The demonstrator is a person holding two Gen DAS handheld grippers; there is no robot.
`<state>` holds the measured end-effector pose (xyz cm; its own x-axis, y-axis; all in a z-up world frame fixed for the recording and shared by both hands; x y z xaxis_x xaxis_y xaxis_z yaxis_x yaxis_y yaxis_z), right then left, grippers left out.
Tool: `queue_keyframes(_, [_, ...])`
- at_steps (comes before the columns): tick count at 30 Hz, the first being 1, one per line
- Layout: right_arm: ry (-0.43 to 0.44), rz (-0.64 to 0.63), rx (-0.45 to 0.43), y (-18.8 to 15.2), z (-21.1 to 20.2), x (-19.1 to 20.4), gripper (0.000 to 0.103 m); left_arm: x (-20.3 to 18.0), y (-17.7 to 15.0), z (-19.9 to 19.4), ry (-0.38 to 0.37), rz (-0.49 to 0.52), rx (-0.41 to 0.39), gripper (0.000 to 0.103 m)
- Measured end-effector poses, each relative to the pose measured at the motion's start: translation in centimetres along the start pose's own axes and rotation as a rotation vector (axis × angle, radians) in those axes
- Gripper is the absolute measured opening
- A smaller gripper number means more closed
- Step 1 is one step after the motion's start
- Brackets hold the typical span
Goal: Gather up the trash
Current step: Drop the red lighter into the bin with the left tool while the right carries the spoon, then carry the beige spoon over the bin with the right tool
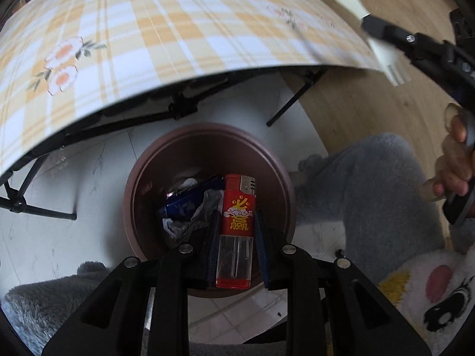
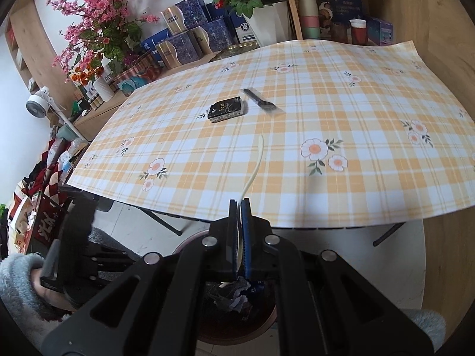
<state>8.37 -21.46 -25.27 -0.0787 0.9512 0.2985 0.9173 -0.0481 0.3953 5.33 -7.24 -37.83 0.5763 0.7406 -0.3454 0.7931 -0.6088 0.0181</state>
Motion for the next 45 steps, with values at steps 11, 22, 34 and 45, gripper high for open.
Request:
queue_keyframes(11, [0.012, -0.002, 0.043, -2.3, 0.8, 0.6, 0.007, 0.7, 0.5, -5.0, 0.024, -0.045, -0.209, 0.074])
queue_keyframes(22, [0.01, -0.08, 0.136, -5.1, 3.5, 3.3, 0.007, 4.8, -0.7, -14.0, 0.202, -0.219, -0.557, 0.093])
queue_keyframes(34, [0.021, -0.141, 0.294, -8.6, 7.8, 5.4, 0.007, 5.7, -3.9, -15.4, 0.375, -0.248, -0.664, 0.095])
queue_keyframes(45, [0.025, -0.074, 0.39, -9.9, 10.2, 4.3, 0.007, 7.1, -4.2, -14.8, 0.337, -0.304, -0.643, 0.096])
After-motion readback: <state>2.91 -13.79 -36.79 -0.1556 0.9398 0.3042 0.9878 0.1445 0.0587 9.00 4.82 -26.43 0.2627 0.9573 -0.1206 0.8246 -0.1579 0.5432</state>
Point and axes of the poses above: each gripper's, at about its wrist camera, not at the fingertips, and z roughly the way its jaws point, x to its left, y to its top, the point moved 8 cm from there along z, roughly the way its jaws point, and after that the axes turned 15 degrees about x, right-handed, at the moved point
